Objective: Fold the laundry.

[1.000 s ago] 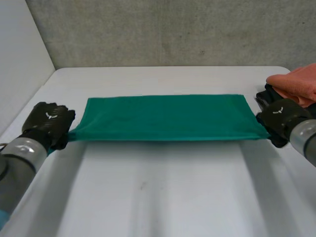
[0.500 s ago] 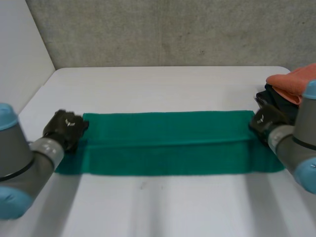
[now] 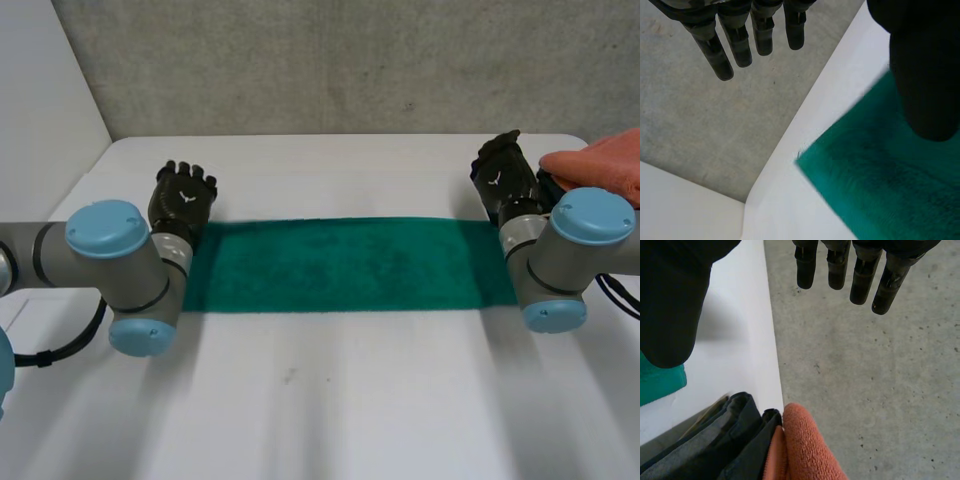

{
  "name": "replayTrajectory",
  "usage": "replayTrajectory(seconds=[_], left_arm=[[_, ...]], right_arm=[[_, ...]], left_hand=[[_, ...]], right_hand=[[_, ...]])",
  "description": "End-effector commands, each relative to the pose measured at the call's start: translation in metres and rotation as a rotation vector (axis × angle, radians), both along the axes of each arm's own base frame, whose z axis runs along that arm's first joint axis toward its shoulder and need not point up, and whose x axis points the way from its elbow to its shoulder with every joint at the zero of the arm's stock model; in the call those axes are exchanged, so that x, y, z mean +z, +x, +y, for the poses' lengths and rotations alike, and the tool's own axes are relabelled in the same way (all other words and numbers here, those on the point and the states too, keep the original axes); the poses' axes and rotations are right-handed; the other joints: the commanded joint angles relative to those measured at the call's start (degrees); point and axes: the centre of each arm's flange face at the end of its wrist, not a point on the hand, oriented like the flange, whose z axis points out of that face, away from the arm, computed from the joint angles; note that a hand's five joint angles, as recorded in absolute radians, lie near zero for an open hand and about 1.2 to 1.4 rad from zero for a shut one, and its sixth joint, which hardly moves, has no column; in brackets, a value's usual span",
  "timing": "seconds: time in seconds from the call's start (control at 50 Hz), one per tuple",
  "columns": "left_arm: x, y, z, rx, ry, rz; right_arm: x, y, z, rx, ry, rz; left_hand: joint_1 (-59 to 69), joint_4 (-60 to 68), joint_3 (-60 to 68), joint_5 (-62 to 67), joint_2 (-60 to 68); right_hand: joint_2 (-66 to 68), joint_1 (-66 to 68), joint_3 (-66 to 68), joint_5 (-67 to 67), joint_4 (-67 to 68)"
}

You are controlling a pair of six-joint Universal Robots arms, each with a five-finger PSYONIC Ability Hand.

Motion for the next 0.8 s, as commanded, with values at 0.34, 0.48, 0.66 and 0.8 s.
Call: replayTrajectory(seconds=[0.34,0.48,0.66,0.8], left_arm=[[0.026,0.017,0.068,-0.065,0.053,-0.002],[0.019,0.021,0.070,-0.057,0.077,-0.010],[0.018,0.020,0.072,-0.062,0.081,-0.012],[0.019,0.019,0.075,-0.066,0.082,-0.014]], right_arm=[[0.036,-0.072,0.089,-0.173,0.644,-0.451],[0.004,-0.079,0.077,-0.191,0.695,-0.450],[-0.014,-0.090,0.059,-0.213,0.643,-0.438],[0.004,-0.112,0.058,-0.253,0.594,-0.465]], left_hand=[[-0.4,-1.2,-1.6,-2.0,-1.3],[-0.4,-1.2,-1.6,-2.0,-1.3],[-0.4,-1.2,-1.6,-2.0,-1.3],[-0.4,-1.2,-1.6,-2.0,-1.3]], right_hand=[[5.1,6.2,5.5,4.1,4.4],[13.4,14.5,13.7,12.3,12.7],[67.5,68.6,67.8,66.4,66.8],[67.5,68.6,67.8,66.4,66.8]])
